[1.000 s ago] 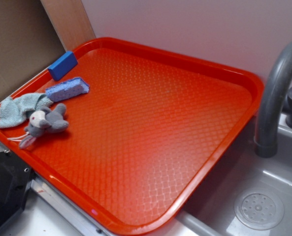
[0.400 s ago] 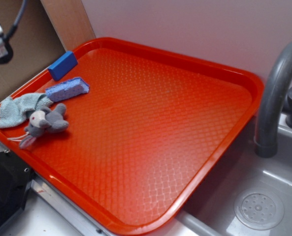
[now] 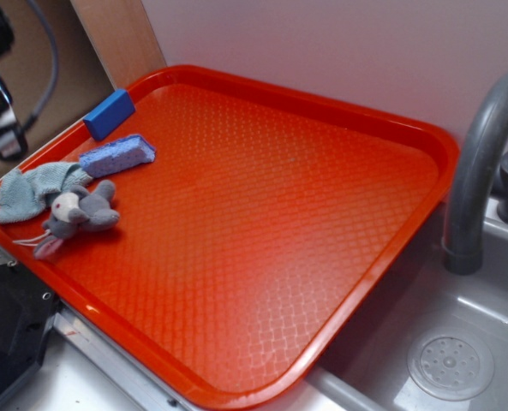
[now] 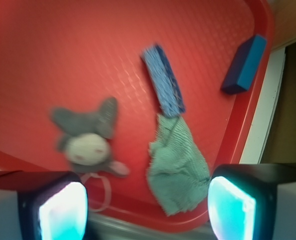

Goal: Grab the blue cloth.

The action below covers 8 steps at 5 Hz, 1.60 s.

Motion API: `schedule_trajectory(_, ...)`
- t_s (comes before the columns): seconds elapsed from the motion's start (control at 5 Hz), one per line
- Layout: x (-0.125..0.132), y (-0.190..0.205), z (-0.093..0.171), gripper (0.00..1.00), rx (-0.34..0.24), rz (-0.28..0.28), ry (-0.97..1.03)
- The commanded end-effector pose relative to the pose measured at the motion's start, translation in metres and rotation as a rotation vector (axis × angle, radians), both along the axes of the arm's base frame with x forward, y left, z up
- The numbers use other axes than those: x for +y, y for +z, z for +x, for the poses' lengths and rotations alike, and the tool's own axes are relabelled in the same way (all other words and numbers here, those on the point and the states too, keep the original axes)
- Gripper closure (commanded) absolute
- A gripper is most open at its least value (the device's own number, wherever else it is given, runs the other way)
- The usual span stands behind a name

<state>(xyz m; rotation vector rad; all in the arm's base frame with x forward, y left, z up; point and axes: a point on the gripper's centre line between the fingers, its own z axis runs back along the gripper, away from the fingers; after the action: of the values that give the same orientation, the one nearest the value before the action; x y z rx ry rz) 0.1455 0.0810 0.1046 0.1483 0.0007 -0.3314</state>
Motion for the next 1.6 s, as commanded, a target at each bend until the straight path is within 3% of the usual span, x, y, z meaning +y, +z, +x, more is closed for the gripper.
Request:
schedule_trajectory(0.0, 0.037, -0.037, 0.001, 0.00, -0.032, -0.036, -0.064)
schedule_trajectory(0.2, 0.039, -0.065, 0.008, 0.00, 0.027, -0.062, -0.079)
schedule_trajectory(0.6, 0.017, -0.102, 0.012, 0.00, 0.145, -0.110, -0.041)
schedule_trajectory(0.8, 0.019, -0.100, 0.011, 1.00, 0.113, -0.106, 0.018)
schedule_trajectory(1.4, 0.020, -0.096, 0.014, 1.00, 0.097, -0.128, 0.024)
